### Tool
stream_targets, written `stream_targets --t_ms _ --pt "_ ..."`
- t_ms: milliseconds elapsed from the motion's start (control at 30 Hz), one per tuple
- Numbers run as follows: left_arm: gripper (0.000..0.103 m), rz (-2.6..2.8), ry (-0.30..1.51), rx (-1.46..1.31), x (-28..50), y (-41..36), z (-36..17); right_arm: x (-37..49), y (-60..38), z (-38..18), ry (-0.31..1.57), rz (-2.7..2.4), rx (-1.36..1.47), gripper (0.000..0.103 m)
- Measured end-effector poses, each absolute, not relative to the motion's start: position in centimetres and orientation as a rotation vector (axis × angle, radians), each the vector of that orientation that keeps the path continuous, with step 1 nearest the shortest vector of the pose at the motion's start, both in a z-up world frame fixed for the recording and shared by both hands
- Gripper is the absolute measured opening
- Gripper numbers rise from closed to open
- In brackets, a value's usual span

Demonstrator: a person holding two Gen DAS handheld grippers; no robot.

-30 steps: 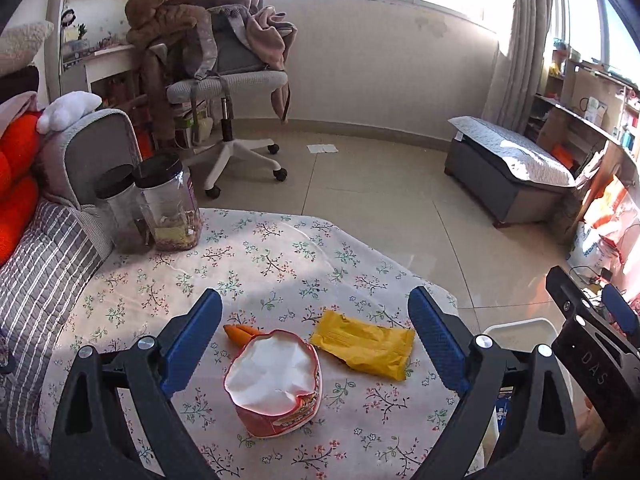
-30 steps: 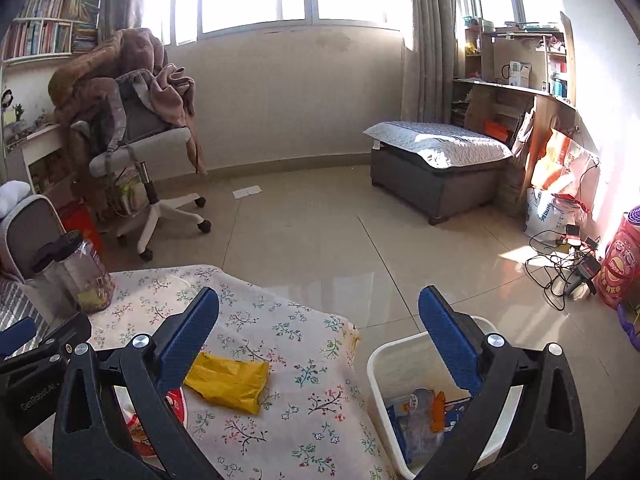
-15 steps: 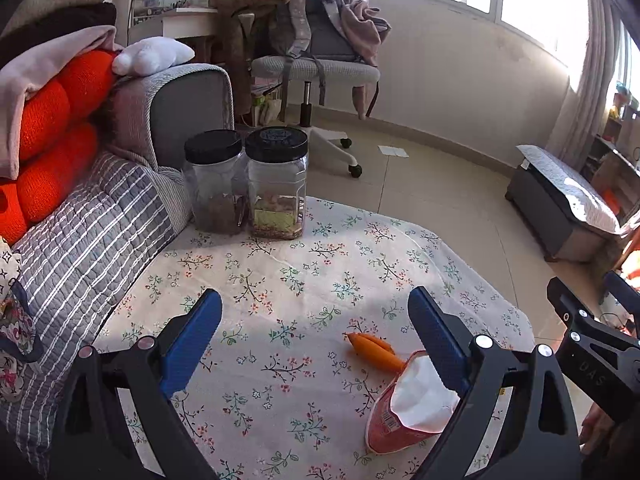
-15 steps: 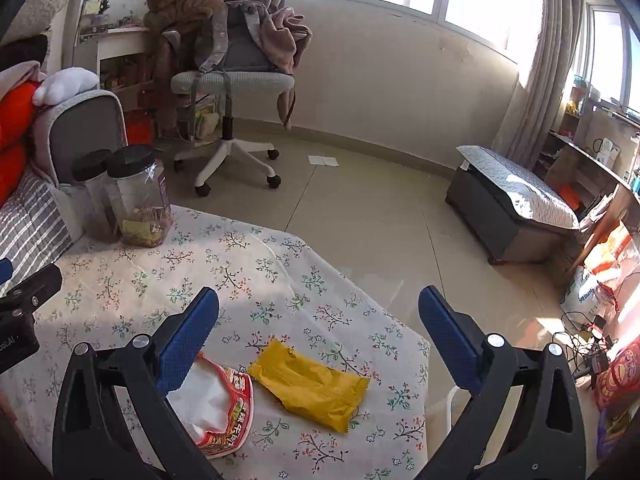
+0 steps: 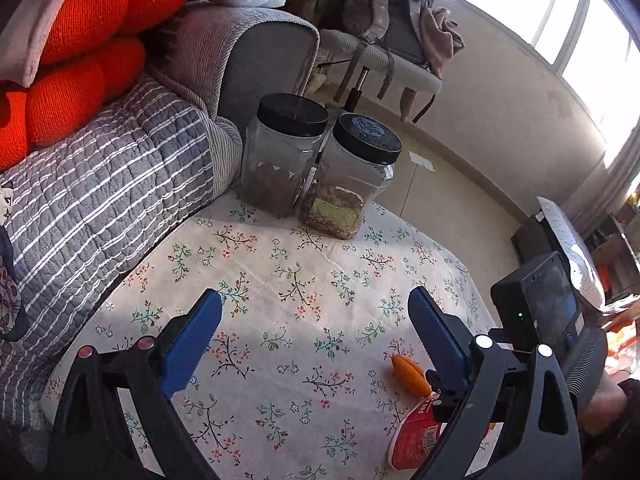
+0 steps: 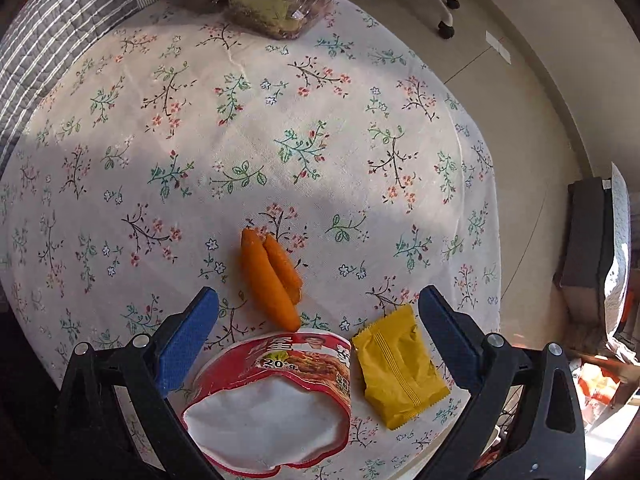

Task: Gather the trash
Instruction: 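Move both tools back over the table toward the red-rimmed noodle cup, then grasp the two orange sticks with the right gripper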

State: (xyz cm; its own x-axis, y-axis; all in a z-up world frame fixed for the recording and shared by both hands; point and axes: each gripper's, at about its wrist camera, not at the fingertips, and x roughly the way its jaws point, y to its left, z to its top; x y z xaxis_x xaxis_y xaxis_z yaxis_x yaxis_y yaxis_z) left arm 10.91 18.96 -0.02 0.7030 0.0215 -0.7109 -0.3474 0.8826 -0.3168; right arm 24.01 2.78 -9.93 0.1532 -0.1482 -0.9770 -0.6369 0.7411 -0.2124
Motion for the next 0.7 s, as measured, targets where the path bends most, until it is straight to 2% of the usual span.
stream_targets --t_ms 133,267,333,367,433,467,500,533,700 --pt "0.091 0.207 0.78 -0.535 11.0 20.5 -0.2 24.9 4.6 -12.8 1.508 0.422 -0.824 0.083" --pt "0.091 0.201 0.786 -0.577 11.0 21.4 -0.2 24.7 5.4 -14.8 1.57 0.43 -0.913 0.08" --pt "0.091 0.197 0.782 -0.567 10.9 21.3 0.0 24.3 5.6 -15.5 1.586 0.442 -0.927 0.075" --pt "0.091 0.191 0.783 -0.566 10.9 21.2 0.1 23.9 5.7 -15.8 1.599 0.452 -0.935 0.071" --pt "0.091 0.178 0.794 -0.574 11.1 21.2 -0.1 23.1 5.9 -16.8 1.625 0.464 -0.961 0.05" --pt "0.091 0.174 0.802 -0.577 11.1 21.1 -0.2 22.8 6.0 -16.9 1.631 0.481 -0.955 0.045" --pt "0.091 0.172 0.808 -0.58 11.2 21.1 -0.3 22.5 6.1 -16.7 1.639 0.51 -0.933 0.028" --pt "0.091 0.17 0.813 -0.583 11.2 21.0 -0.4 22.3 6.3 -16.4 1.642 0.532 -0.919 0.022" --pt "0.091 0.155 0.807 -0.573 10.9 20.6 -0.2 21.9 6.4 -13.3 1.57 0.532 -0.849 0.019"
